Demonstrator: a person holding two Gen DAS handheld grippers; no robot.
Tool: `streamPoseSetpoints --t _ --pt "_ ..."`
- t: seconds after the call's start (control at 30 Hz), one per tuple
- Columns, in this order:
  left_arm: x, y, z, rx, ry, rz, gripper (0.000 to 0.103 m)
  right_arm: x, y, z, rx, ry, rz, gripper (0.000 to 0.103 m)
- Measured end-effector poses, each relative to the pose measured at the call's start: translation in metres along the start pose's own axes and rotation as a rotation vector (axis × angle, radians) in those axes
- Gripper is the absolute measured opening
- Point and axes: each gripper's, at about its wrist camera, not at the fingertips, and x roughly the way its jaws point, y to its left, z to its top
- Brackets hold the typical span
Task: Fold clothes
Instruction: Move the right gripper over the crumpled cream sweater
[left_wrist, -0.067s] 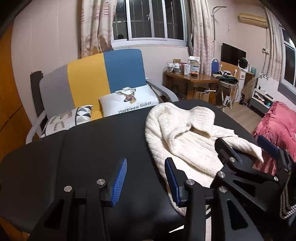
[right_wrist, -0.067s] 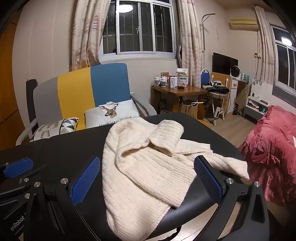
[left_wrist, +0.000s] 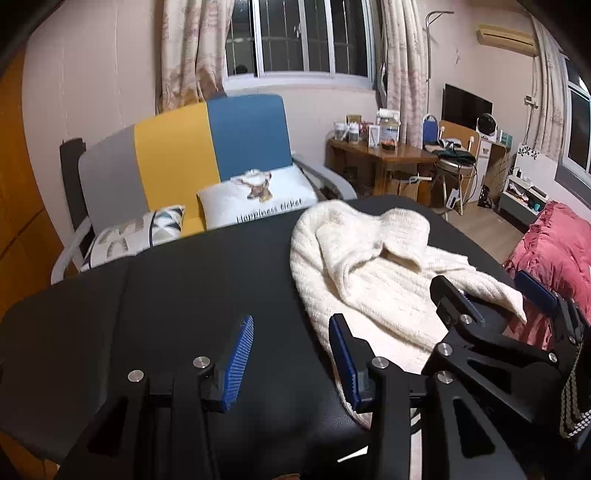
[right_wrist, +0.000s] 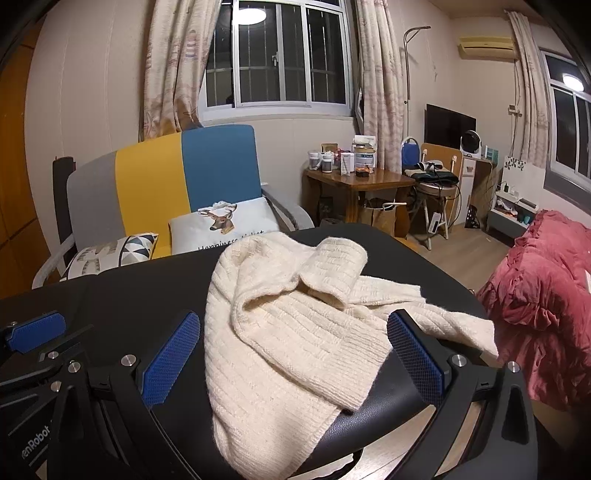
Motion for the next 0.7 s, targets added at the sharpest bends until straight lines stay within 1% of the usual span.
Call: streamPoseSetpoints --t 0.17,0.27,0.37,0.47,0.57,0.7 --pt "-0.004 0.006 -0.006 -0.032 0.032 -0.015 0.043 0.002 0.002 -0.005 -0.008 0.026 -0.003 0.103" --pt "0.009 0.012 -0.006 -0.037 0.07 -0.023 0.043 0.007 0.001 -0.01 0.0 0.045 0.002 0.103" --pt "0.014 0.004 -0.007 -0.018 0.077 -0.001 0.044 0.008 0.002 -0.011 0.001 0.055 -0.003 0.103" --pt "0.02 0.002 -0.011 -0.01 0.093 -0.02 0.044 0.01 0.004 -0.012 0.0 0.065 -0.004 0.103" --pt "0.025 0.006 -0.017 -0.023 0.111 -0.073 0.044 0.01 0.005 -0.013 -0.003 0.069 -0.004 0.103" --pt "0.034 0.013 -0.027 -0.086 0.152 -0.211 0.044 0.012 0.007 -0.015 -0.001 0.079 0.007 0.103"
